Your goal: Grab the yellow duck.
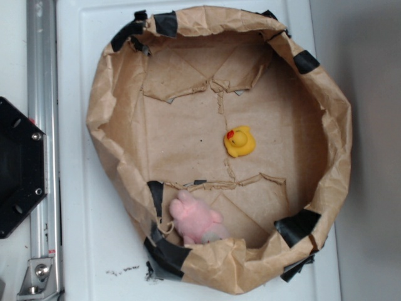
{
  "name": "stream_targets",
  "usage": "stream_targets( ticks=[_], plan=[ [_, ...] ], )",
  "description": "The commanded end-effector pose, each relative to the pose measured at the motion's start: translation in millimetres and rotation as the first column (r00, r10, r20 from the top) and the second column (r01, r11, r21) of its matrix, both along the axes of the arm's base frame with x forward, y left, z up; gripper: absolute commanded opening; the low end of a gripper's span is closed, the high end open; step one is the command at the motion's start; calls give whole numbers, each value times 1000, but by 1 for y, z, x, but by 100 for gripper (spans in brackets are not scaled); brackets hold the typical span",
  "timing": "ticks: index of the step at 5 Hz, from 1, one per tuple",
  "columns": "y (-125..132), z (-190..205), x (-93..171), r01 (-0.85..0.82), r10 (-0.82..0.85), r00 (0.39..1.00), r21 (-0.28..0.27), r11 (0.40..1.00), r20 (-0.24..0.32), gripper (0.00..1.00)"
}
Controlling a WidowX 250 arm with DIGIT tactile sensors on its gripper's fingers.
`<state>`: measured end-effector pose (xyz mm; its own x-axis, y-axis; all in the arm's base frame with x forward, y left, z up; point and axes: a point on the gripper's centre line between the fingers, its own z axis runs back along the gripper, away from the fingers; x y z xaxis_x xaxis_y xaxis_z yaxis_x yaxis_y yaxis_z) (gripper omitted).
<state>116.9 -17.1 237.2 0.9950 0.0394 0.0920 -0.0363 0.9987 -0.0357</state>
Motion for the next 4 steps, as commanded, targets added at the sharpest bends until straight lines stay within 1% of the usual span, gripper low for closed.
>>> stream_targets(
  ticks=[1, 2, 3, 4],
  plan=[
    [0, 0, 0, 0, 0, 1000, 0, 1000, 0, 100],
    [2, -17, 50, -262, 245, 960, -120, 958, -137, 100],
    [11, -37, 98, -488, 477, 872, -118, 865, -111, 100],
    [27, -83, 136, -684, 685, 729, -76, 726, -15, 100]
  ],
)
